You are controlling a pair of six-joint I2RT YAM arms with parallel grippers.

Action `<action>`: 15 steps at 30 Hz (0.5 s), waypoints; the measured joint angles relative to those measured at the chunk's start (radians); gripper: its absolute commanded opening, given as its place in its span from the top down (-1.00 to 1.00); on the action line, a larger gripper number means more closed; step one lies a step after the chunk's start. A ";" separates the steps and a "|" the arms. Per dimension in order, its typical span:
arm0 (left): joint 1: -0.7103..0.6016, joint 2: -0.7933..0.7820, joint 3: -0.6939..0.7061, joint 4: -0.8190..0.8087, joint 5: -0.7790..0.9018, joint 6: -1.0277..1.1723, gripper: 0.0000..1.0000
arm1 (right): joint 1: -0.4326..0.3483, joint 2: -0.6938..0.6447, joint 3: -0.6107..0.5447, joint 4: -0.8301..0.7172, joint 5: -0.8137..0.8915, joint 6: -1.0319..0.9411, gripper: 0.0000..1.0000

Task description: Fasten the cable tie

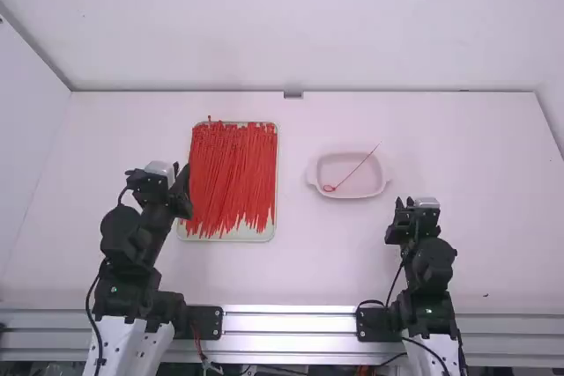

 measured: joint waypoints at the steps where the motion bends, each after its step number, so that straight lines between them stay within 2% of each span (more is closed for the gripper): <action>1: 0.000 -0.020 -0.021 0.000 -0.021 -0.002 0.65 | 0.000 -0.017 0.000 0.000 0.000 0.000 0.66; 7: 0.000 -0.141 -0.138 0.000 -0.100 -0.005 0.88 | 0.000 -0.106 0.000 0.000 0.002 -0.002 0.83; 11: 0.000 -0.200 -0.197 0.000 -0.115 -0.006 0.99 | 0.000 -0.118 0.000 0.000 0.000 0.002 0.91; 15: 0.000 -0.252 -0.250 0.000 -0.117 -0.006 1.00 | 0.000 -0.118 0.000 0.000 0.000 0.000 0.98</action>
